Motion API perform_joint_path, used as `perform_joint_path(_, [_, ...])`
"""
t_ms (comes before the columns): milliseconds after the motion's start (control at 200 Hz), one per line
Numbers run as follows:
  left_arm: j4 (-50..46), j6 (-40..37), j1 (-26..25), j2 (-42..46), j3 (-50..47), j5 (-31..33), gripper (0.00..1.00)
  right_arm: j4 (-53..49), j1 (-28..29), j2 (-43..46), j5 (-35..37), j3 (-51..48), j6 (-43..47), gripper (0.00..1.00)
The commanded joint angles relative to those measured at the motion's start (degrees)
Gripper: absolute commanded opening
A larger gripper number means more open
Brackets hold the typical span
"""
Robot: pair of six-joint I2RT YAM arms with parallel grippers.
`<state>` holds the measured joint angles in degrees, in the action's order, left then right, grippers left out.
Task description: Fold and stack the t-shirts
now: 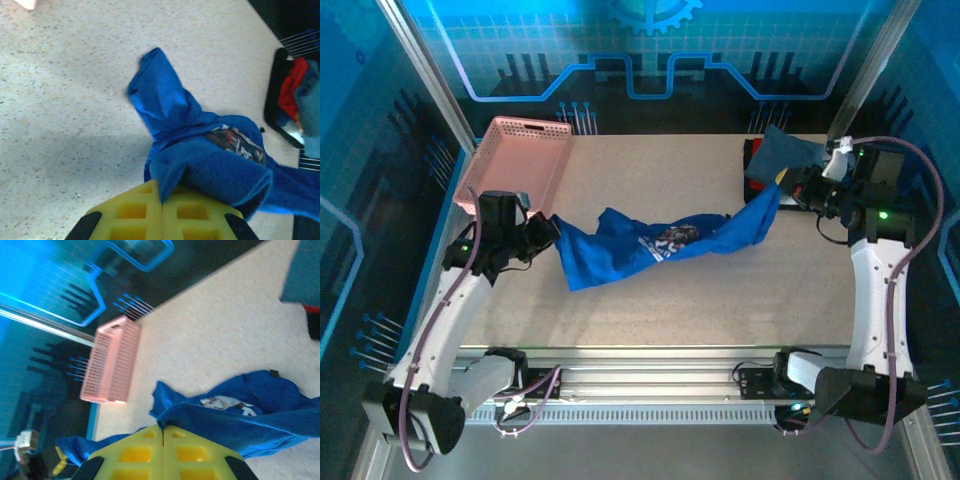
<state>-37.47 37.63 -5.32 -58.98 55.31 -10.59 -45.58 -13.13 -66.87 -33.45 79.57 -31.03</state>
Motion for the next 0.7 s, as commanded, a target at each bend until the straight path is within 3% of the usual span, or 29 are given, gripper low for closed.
perform_joint_path(0, [1.22,0.84,0.30,-6.47,-1.37,2.74,0.03,-3.72,0.79,-3.01,3.98,-4.72,4.27,0.00])
perform_joint_path(175, [8.16,1.74,0.40,-20.67,-0.07,3.20,0.19,2.61,1.39,-5.79,6.73,-14.58,3.06,0.00])
perform_joint_path(265, [7.69,1.32,0.19,-26.27,4.15,2.77,0.57,2.83,1.88,-8.69,7.90,-15.33,4.11,0.00])
perform_joint_path(385, [4.98,1.46,-1.07,-24.83,7.18,5.15,0.83,3.28,2.36,-10.62,9.13,-15.06,5.80,0.00])
perform_joint_path(490, [0.73,2.78,-1.18,-18.97,4.75,5.40,0.86,3.40,2.31,-11.82,9.38,-15.22,6.67,0.00])
perform_joint_path(695, [-8.61,6.13,-1.26,-1.81,-8.75,4.28,0.86,3.80,2.27,-12.41,9.12,-16.71,7.26,0.00])
